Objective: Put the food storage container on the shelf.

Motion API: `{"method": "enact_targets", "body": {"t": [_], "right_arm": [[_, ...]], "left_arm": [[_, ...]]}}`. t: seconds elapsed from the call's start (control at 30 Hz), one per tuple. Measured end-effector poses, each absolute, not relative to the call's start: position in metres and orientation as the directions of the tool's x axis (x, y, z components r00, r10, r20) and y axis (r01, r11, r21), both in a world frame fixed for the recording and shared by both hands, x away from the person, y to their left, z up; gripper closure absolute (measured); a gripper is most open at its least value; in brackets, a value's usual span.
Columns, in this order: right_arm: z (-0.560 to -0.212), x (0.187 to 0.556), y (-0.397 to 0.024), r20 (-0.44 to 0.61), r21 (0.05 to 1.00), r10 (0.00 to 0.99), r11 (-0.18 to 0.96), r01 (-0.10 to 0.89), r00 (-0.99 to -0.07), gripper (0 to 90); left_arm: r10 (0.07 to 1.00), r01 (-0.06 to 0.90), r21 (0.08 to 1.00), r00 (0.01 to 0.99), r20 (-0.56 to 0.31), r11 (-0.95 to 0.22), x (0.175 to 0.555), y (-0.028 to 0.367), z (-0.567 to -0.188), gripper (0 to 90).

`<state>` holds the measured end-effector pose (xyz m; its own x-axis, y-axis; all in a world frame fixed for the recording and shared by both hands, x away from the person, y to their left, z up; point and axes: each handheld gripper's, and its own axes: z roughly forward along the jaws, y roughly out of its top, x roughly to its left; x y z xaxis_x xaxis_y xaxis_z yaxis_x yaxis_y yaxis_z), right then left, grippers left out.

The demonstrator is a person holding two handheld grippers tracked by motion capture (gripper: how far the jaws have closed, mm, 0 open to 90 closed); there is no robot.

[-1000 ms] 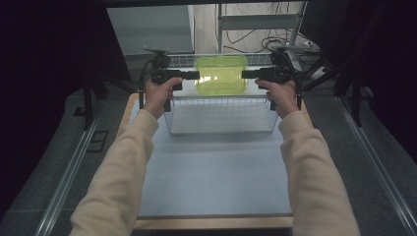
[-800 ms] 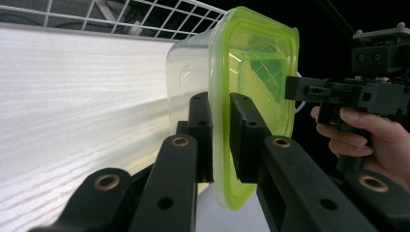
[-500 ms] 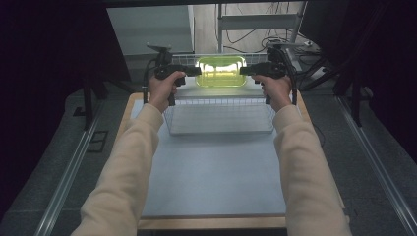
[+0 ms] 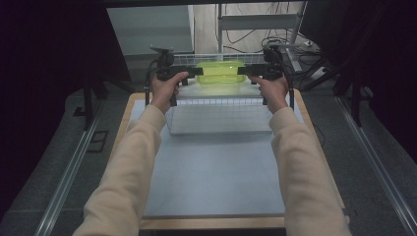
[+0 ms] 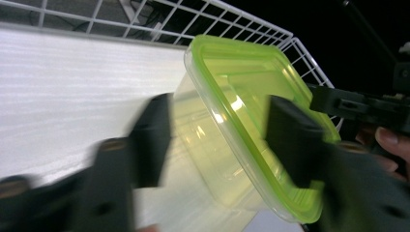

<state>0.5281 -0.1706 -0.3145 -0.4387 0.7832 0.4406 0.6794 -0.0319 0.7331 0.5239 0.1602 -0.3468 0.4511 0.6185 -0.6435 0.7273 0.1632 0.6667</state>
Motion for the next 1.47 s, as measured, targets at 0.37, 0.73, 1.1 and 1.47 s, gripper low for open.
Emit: {"method": "enact_targets", "body": {"t": [0.37, 0.73, 1.1, 1.47], "right_arm": [[-0.309, 0.480, -0.191, 0.323, 0.854, 0.758, 0.024, 0.519, -0.566, 34.2], [-0.343, 0.396, -0.221, 0.242, 0.891, 0.677, 0.128, 0.436, -0.695, 28.6], [-0.416, 0.341, -0.253, 0.283, 0.862, 0.652, 0.150, 0.485, -0.703, 26.1], [-0.442, 0.330, -0.254, 0.227, 0.873, 0.664, 0.185, 0.451, -0.713, 23.7]], "left_arm": [[0.627, 0.597, 0.792, 0.571, -0.530, 0.126, 0.471, 0.170, -0.324, 22.6], [0.617, 0.491, 0.870, 0.671, -0.412, 0.047, 0.368, 0.181, -0.350, 23.7], [0.634, 0.529, 0.847, 0.673, -0.382, -0.050, 0.305, 0.188, -0.428, 23.8], [0.642, 0.561, 0.826, 0.655, -0.397, -0.062, 0.301, 0.190, -0.456, 23.7]]}}
